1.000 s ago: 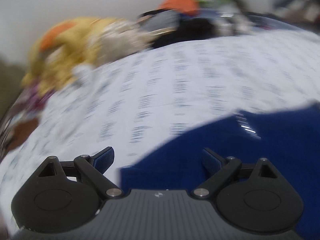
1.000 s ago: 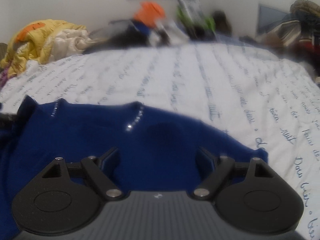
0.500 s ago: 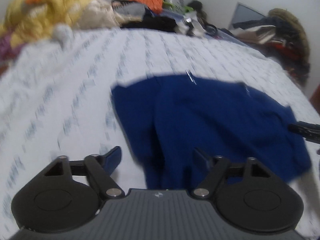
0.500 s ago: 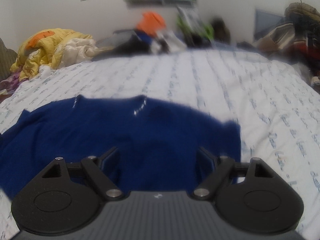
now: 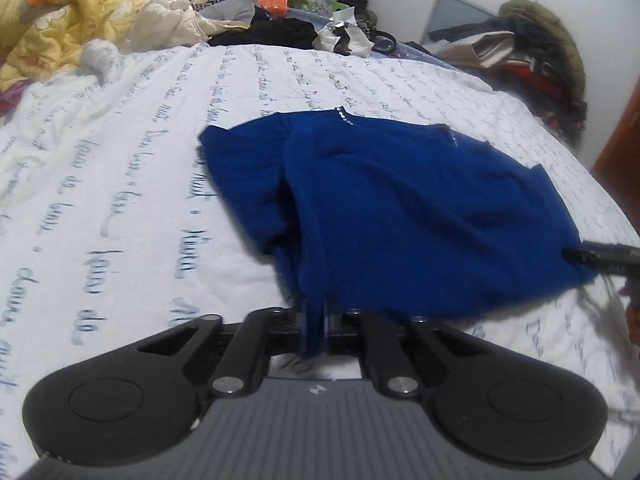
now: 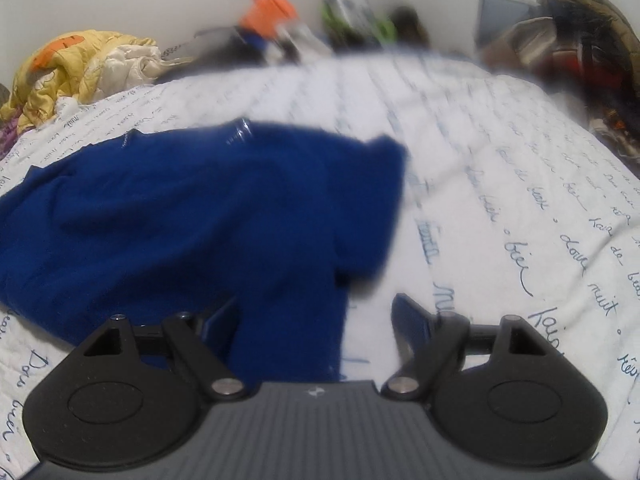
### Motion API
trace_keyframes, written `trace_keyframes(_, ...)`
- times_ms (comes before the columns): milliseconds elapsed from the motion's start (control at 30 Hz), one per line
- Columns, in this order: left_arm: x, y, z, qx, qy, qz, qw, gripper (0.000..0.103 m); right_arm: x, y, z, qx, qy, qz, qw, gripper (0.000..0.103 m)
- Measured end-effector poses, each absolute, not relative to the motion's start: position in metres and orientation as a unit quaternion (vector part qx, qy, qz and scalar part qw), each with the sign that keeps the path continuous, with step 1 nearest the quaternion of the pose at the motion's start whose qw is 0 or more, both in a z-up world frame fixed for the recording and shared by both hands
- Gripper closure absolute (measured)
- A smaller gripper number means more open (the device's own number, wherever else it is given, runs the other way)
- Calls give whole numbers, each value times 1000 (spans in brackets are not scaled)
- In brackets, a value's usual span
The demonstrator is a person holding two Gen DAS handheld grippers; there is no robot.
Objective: Fold small clothes
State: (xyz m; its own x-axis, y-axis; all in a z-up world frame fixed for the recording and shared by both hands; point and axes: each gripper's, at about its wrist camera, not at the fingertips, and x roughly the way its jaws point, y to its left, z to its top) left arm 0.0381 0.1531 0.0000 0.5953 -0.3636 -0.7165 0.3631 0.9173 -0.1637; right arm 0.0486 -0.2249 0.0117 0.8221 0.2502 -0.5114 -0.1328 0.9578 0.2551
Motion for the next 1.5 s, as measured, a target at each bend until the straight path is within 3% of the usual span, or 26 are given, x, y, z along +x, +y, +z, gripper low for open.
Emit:
trace_keyframes(67,35,163,1,23,407,-195,892,101,49,-226,11,102,281,101,949,15)
trace_keyframes(267,33,185,9,13,404,-152,902,102,42,-219,23,89,255,68,960,14)
trace_keyframes(333,34,179,18,1,377,-144,915,93,38,-211,33,85,231,72,967,14)
trace_keyframes(367,36,170,21,3,367,-145,919,74,38,-206,38,87,223,82,968,14)
trace_keyframes(400,38,160,24,4,356,-148,923,47,40,-200,42,87,220,96,967,14)
trace_keyframes(467,39,136,25,11,328,-151,932,26,43,-183,46,76,219,117,966,14)
trace_keyframes(633,37,88,5,83,339,-162,923,26,47,-149,38,-1,240,130,962,14)
trace_keyframes(733,32,80,-16,138,363,-125,913,25,42,-159,28,10,256,138,957,12)
trace_keyframes(833,26,85,-6,102,351,-141,920,23,39,-176,30,42,264,141,953,12)
trace_keyframes(967,35,71,16,79,295,-108,946,5,46,-173,41,65,241,134,959,12)
trace_keyframes(1233,56,32,-2,71,319,-42,944,5,64,-147,32,80,254,101,959,12)
trace_keyframes(1333,53,29,-12,68,331,-43,940,5,59,-146,24,78,250,91,961,0)
trace_keyframes(1500,48,30,-23,70,335,-40,939,2,56,-151,19,85,240,97,962,0)
